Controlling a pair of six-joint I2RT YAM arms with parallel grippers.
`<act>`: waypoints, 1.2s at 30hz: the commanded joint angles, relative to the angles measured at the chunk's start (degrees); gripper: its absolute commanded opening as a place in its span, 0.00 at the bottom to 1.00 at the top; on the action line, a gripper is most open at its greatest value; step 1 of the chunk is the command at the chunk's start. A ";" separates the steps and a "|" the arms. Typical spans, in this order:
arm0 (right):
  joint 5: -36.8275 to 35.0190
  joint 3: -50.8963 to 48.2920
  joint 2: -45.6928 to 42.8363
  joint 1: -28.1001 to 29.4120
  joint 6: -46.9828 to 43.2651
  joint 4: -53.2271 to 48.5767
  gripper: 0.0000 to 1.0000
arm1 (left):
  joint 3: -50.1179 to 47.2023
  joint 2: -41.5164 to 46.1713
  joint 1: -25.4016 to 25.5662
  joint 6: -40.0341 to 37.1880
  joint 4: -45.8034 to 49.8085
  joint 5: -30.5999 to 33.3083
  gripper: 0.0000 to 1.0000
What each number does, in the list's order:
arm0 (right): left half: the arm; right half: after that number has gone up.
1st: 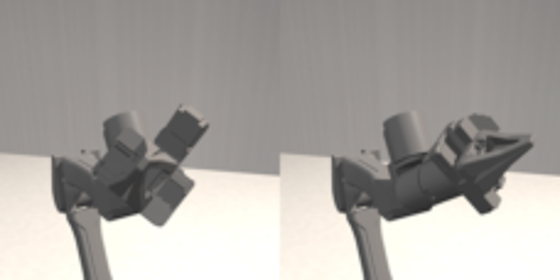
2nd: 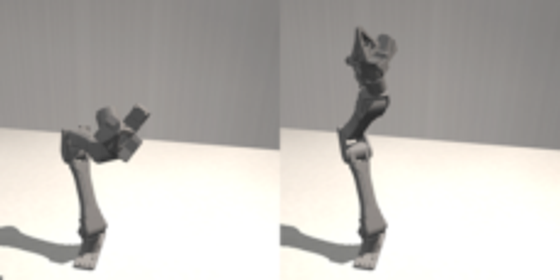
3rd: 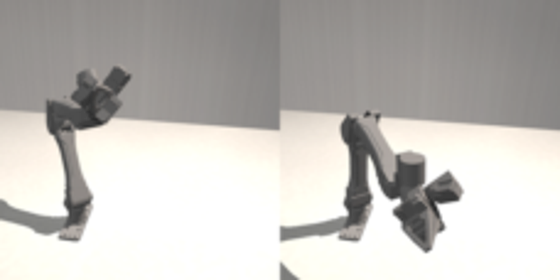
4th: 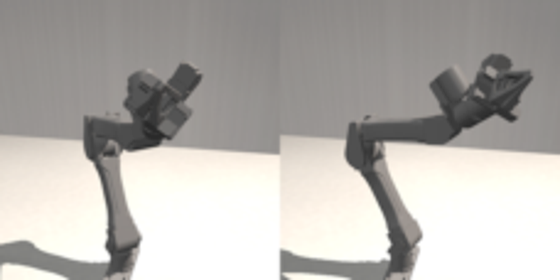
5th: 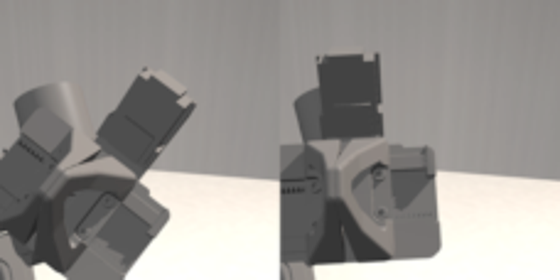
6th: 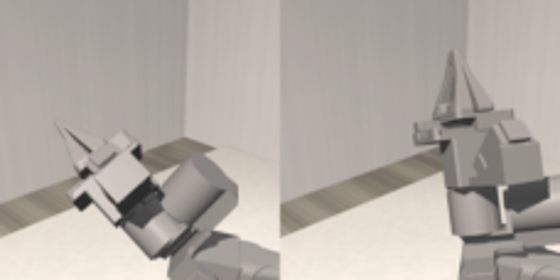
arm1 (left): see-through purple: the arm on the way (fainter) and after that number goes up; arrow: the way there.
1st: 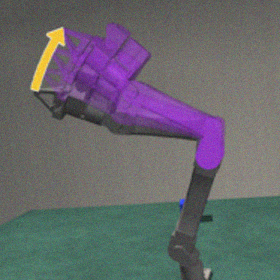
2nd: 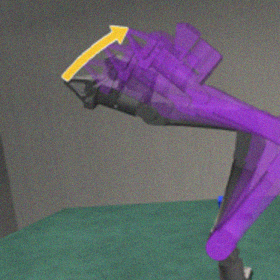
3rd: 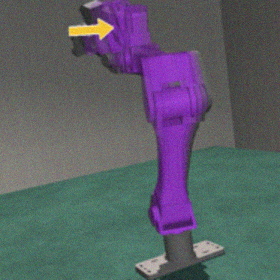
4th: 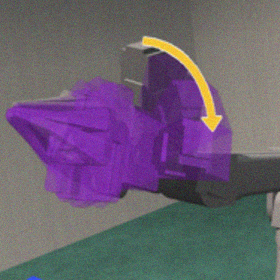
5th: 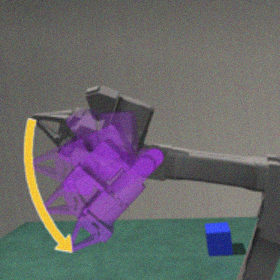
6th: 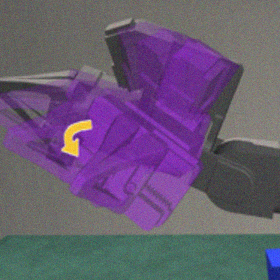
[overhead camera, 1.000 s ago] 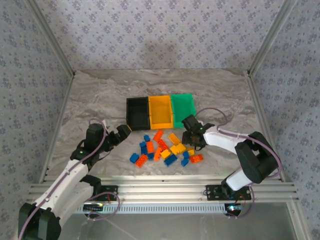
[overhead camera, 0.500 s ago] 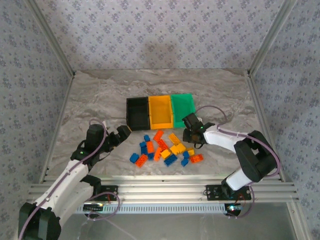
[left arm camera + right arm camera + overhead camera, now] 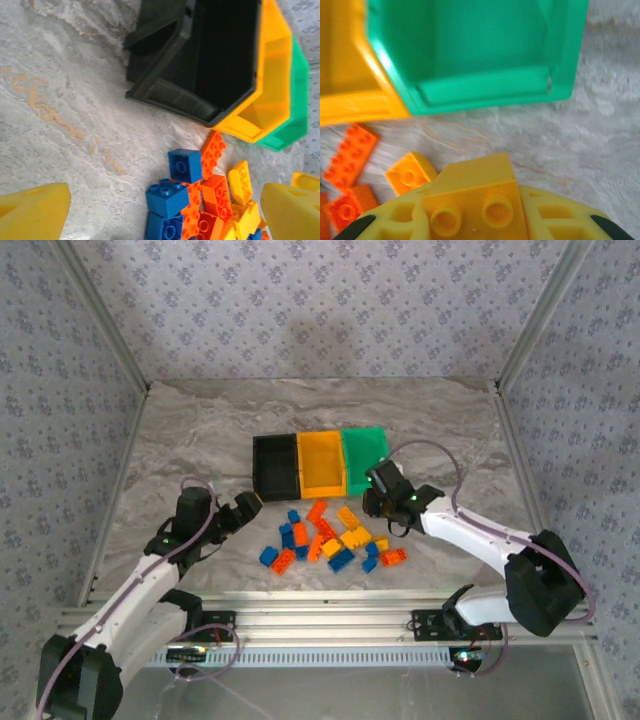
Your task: Sort the legos into containers by color
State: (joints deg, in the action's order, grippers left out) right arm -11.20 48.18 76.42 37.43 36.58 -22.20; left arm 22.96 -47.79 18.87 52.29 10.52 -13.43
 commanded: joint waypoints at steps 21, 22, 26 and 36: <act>-3.33 28.41 22.02 -6.35 -3.04 -4.26 0.62 | 17.63 -33.65 -0.72 -9.45 -15.38 5.96 0.80; -3.54 27.82 20.79 -5.96 -2.89 -4.49 0.63 | 18.05 -34.98 -0.84 -9.40 -16.34 5.77 0.79; -3.63 22.98 14.74 -4.11 -1.92 -4.52 0.65 | 19.98 -39.00 -1.12 -8.59 -19.26 5.47 0.77; -4.86 5.67 -1.30 0.50 4.26 -4.30 0.62 | 26.48 -45.57 -1.30 -7.38 -20.37 3.78 0.73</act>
State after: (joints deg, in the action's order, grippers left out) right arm -14.37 56.27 77.82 37.17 37.85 -24.93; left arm 47.27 -92.71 17.89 44.60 -8.43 -8.56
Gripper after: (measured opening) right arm 0.617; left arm 0.729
